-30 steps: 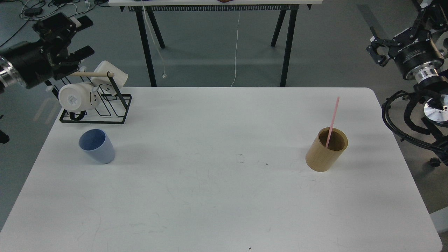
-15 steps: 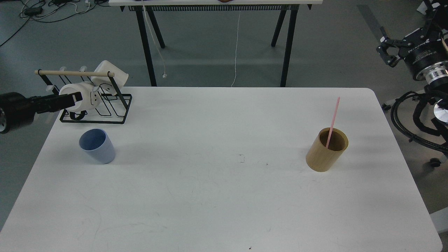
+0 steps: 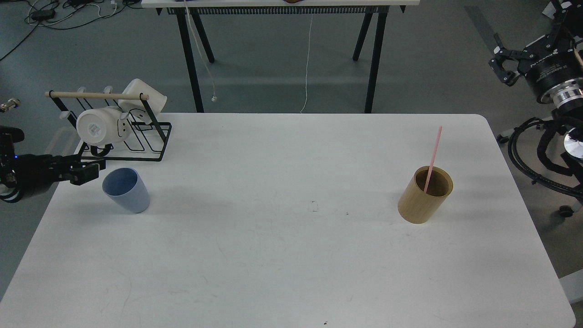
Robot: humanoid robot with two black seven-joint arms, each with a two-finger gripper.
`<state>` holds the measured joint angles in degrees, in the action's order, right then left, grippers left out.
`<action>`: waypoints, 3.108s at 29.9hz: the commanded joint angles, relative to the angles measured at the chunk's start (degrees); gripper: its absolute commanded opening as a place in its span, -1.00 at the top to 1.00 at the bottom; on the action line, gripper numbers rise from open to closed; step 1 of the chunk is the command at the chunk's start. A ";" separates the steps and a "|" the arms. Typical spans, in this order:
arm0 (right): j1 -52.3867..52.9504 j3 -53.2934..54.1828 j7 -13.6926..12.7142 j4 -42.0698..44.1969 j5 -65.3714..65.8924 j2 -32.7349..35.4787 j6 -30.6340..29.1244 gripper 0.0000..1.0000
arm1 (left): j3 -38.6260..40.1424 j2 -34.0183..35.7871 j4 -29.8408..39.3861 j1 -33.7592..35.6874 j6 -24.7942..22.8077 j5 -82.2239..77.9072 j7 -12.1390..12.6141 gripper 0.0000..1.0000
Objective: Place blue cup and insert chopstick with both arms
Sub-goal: 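Close the left gripper around the blue cup, then carry the blue cup with the left gripper to the table center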
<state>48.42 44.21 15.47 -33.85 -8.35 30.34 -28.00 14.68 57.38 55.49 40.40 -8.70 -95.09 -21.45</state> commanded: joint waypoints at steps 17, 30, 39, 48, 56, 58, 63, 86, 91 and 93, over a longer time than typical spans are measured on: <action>0.01 -0.09 0.00 0.01 0.61 0.07 0.00 -0.99 | -2.11 -6.93 -6.10 -0.06 -0.01 -0.36 0.01 -0.10; 0.01 -0.09 0.00 0.09 0.61 0.07 0.00 -0.99 | -5.98 -8.69 -9.79 0.03 0.61 -0.71 -0.87 -0.05; 0.01 0.00 0.00 0.18 0.61 0.07 0.00 -0.99 | -5.89 -9.22 -9.79 0.46 0.61 -0.27 -0.96 0.55; -0.08 0.00 0.00 0.18 0.61 0.16 0.00 -0.99 | -5.71 -9.04 -9.70 0.99 0.17 -0.09 -0.96 0.96; 0.36 0.00 0.00 0.18 0.61 0.51 0.00 -0.99 | -5.80 -9.04 -6.81 7.05 -0.62 -0.27 -2.19 0.98; 1.23 0.00 0.00 0.27 0.70 0.86 0.00 -0.99 | -5.80 -8.96 -3.57 9.59 -3.59 -0.36 -1.76 0.98; 6.32 0.00 -0.18 0.27 4.38 0.95 0.00 -0.99 | -5.80 -9.13 6.10 15.04 -10.37 -0.71 2.89 0.98; 10.03 -0.09 -0.79 -0.26 5.62 0.95 0.00 -0.99 | -10.10 -38.56 13.25 20.15 -19.30 -24.07 12.48 0.97; 9.85 -0.09 -0.79 -0.43 5.62 1.04 0.00 -0.99 | -12.04 -46.21 5.34 19.01 -19.30 -28.48 13.28 0.96; 9.59 -0.09 -0.79 -0.69 5.71 1.04 0.00 -0.99 | -11.87 -47.10 4.89 18.31 -19.30 -28.48 13.36 0.96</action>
<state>58.25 44.12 14.68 -34.27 -2.72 31.33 -28.00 2.88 12.20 61.94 59.63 -27.96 -123.19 -8.19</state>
